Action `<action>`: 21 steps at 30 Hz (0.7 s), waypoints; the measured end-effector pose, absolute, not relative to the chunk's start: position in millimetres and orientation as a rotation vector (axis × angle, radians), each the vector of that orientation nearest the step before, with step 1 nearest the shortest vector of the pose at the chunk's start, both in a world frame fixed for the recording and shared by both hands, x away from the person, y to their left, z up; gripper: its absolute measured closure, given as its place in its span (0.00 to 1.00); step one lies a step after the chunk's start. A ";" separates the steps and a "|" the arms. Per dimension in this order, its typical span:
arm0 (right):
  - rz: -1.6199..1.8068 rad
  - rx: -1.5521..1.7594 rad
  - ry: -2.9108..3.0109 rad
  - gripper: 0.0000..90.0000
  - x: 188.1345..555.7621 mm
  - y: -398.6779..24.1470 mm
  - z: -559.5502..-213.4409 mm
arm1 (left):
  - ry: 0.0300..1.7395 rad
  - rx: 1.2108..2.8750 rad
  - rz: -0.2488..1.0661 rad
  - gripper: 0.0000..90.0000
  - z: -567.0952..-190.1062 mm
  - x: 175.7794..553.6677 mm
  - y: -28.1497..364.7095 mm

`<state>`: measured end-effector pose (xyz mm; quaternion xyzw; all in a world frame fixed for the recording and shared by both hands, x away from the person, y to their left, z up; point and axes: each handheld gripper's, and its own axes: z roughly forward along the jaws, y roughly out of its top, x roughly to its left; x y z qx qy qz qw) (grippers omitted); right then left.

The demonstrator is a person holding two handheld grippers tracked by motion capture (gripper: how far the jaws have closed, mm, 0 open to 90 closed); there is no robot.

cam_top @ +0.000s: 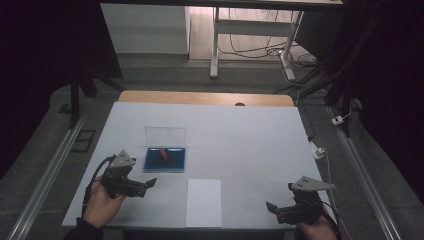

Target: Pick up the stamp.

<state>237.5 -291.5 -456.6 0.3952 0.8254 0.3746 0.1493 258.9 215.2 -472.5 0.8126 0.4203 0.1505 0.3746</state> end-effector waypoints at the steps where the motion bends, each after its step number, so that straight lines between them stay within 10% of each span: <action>1: 1.077 1.136 2.372 0.00 237.5 -291.5 -456.6 | 1.078 2.084 0.385 0.00 -472.6 261.4 214.4; 21: 1.070 1.138 2.382 0.00 238.3 -291.0 -457.2 | 1.024 2.126 0.304 0.00 -479.9 318.5 210.6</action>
